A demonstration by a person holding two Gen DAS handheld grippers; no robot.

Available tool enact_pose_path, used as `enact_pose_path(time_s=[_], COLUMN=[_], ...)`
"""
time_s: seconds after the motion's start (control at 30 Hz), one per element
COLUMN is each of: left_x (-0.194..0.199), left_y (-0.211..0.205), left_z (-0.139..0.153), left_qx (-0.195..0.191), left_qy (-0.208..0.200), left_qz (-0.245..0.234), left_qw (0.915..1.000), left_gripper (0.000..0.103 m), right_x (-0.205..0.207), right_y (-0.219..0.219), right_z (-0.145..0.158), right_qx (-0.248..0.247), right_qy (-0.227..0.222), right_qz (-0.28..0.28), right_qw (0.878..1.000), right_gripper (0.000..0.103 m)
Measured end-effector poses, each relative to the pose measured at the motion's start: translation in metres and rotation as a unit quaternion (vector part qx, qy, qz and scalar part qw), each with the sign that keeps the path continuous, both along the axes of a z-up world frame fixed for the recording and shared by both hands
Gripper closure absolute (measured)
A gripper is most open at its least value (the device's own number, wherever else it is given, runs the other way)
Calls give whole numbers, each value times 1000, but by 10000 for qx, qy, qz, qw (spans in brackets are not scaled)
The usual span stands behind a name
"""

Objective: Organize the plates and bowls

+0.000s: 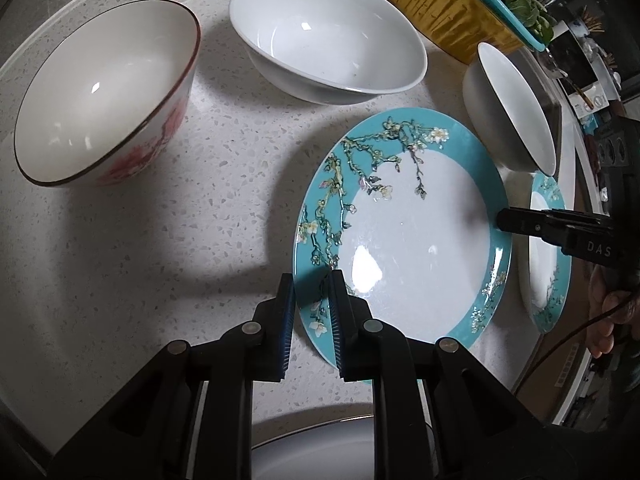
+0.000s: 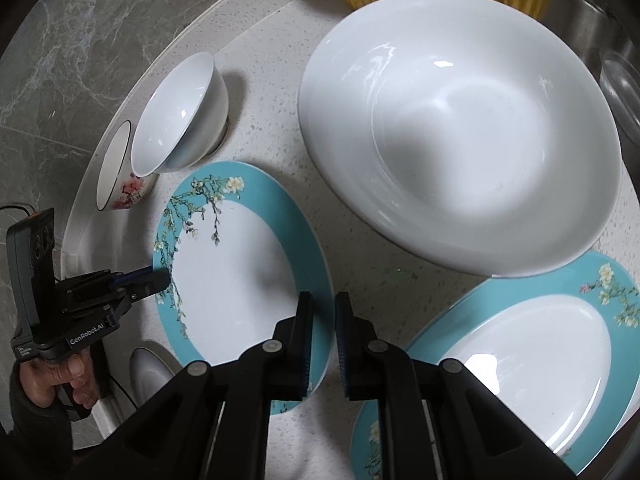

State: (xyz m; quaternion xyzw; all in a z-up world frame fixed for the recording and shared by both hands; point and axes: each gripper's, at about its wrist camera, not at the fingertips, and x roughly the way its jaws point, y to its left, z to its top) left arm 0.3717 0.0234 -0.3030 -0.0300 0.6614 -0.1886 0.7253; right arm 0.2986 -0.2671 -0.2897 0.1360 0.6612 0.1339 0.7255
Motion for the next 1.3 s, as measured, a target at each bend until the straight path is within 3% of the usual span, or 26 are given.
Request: enact_pose_path(time_s=[0.57,1.07,1.23,1.3], left_x=[4,-3,-8,-8], left_y=[0,-3,-7,-5], left_z=[-1,-5,-4,-5], left_qx=[-7,112,126,90], left_qy=[188,42,-33,-17], left_qz=[-59,4,17,32], left_qw=[9998,9999,9999,10000], left_gripper=[89,86,84,84], right_x=[8,5,1,-2], right_y=[-1,7,10,11], right_z=[10,-13,-15,-15], right_qx=[47,4,49,97], right_qy=[26,196,344,408], right_qz=[-116,-176,-232,-234], right_qw=[9999,9997,9991,9988], right_gripper=[89,89,86,79])
